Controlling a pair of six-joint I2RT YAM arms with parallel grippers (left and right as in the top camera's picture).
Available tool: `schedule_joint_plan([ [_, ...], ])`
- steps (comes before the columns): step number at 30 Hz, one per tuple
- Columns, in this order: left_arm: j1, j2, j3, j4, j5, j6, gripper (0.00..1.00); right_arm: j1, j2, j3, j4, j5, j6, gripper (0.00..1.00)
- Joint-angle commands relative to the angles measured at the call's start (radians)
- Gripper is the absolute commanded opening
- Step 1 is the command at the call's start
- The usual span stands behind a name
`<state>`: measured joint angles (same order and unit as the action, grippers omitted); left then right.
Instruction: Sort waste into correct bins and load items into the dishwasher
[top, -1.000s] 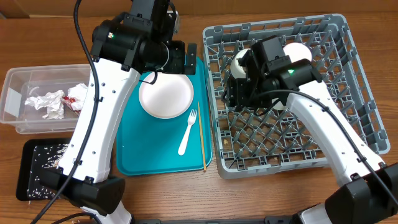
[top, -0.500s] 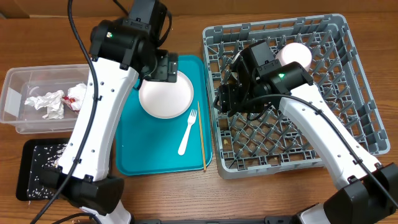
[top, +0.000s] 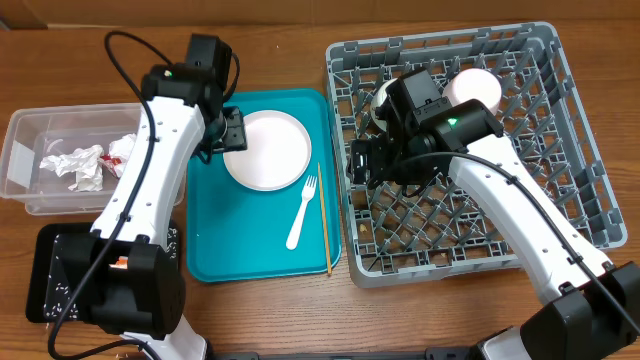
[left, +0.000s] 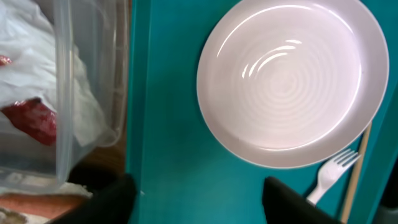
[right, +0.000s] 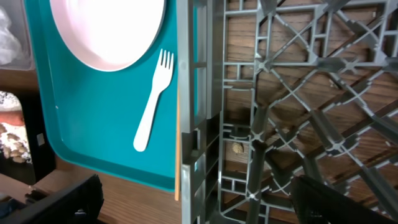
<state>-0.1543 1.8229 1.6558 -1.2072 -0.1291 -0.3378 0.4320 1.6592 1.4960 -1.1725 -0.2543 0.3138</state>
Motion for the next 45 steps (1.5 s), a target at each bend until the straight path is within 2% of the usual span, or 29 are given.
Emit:
schedule_joint_plan([
  [1,0.003,-0.012,-0.062,0.042,0.034,-0.003,0.52,0.002,-0.029,-0.003,0.0,0.018,0.001,1.0],
  [6,0.003,-0.012,-0.073,0.035,0.058,-0.004,0.45,0.002,-0.029,-0.003,0.0,0.018,0.0,1.0],
  [7,0.003,-0.012,-0.073,0.042,0.064,-0.003,0.41,0.002,-0.029,-0.003,0.0,0.019,0.0,1.0],
  [10,0.003,-0.012,-0.082,0.063,0.063,-0.003,0.16,0.002,-0.029,-0.003,0.0,0.018,0.001,1.0],
  [11,0.003,-0.012,-0.09,0.081,0.064,-0.003,0.14,0.002,-0.029,-0.003,0.0,0.018,0.001,1.0],
  [15,0.004,-0.012,-0.137,0.142,0.074,-0.004,0.35,0.002,-0.029,-0.003,-0.001,0.018,0.001,1.0],
  [20,0.005,-0.012,-0.188,0.195,0.073,-0.002,0.47,0.002,-0.029,-0.003,-0.001,0.034,-0.003,1.0],
  [22,0.005,-0.012,-0.202,0.216,0.07,-0.002,0.63,0.002,-0.029,-0.003,-0.001,0.034,-0.003,1.0],
  [24,0.005,-0.012,-0.219,0.242,0.065,-0.002,0.73,0.002,-0.029,-0.003,-0.002,0.034,-0.003,1.0],
  [29,0.005,-0.012,-0.263,0.302,0.035,-0.003,0.73,0.002,-0.029,-0.003,-0.005,0.034,-0.003,1.0],
  [33,0.005,-0.012,-0.319,0.365,0.032,-0.003,0.68,0.002,-0.029,-0.003,-0.005,0.037,-0.003,1.0],
  [39,0.018,-0.012,-0.386,0.47,0.033,-0.004,0.69,0.002,-0.029,-0.003,-0.005,0.037,-0.003,1.0],
  [45,0.038,-0.012,-0.393,0.521,0.052,-0.007,0.66,0.002,-0.029,-0.003,-0.004,0.037,-0.003,1.0],
])
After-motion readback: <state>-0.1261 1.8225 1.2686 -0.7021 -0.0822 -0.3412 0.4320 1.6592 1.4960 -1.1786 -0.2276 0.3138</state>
